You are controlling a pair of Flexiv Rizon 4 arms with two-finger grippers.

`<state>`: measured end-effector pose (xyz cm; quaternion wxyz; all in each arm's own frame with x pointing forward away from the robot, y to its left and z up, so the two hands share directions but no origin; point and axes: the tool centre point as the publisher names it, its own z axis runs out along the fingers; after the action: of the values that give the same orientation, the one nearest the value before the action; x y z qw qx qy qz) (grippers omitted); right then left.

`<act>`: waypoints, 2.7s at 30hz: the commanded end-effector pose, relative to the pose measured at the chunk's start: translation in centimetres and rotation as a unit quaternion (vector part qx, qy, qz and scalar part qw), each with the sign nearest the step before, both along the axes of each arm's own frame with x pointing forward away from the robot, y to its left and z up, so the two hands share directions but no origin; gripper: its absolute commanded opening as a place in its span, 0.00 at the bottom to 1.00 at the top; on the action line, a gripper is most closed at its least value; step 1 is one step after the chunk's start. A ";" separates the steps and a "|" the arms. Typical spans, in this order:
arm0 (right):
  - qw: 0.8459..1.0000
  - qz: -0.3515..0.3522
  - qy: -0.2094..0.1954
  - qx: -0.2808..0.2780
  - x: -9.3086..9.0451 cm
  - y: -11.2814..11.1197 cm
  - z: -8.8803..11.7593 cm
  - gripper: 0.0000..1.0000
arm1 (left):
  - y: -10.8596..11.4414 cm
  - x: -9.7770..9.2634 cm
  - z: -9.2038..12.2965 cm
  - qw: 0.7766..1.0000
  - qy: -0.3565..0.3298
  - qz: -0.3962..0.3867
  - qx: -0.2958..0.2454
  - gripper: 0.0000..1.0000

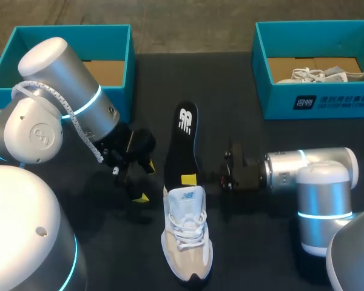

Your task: Take the shoe out of the shoebox, open the shoe tongue, remove and reinsert the insole, then place the shoe into the shoebox

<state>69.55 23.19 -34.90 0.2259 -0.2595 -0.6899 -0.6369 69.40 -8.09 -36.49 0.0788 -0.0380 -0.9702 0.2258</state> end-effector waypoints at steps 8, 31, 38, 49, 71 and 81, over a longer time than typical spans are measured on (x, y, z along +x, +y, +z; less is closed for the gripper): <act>1.000 0.003 0.017 -0.011 -1.0 0.3 -1.1 0.00 | 0.1 -0.1 0.0 1.000 -0.001 0.000 -0.001 1.00; 0.998 0.014 0.032 -0.043 -2.1 0.7 -0.3 0.00 | 0.1 -0.1 0.0 1.000 -0.001 0.000 -0.001 1.00; 0.999 0.014 0.029 -0.042 -2.4 0.3 -0.3 0.00 | 0.1 -0.1 0.0 1.000 -0.001 0.000 -0.001 1.00; 0.997 0.012 0.046 -0.055 -2.9 -0.6 -1.0 0.00 | 0.1 -0.1 0.0 1.000 -0.001 0.000 -0.001 1.00; 0.998 0.035 0.039 -0.033 -1.7 0.2 -0.3 0.13 | 0.1 -0.1 0.0 1.000 -0.001 0.000 -0.001 1.00; 0.998 0.040 0.032 -0.036 -1.6 0.3 0.3 0.27 | 0.1 -0.1 0.0 1.000 -0.001 0.000 -0.001 1.00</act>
<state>67.76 23.42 -34.53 0.2634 -0.2598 -0.7119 -0.5969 69.40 -8.09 -36.49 0.0788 -0.0380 -0.9702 0.2258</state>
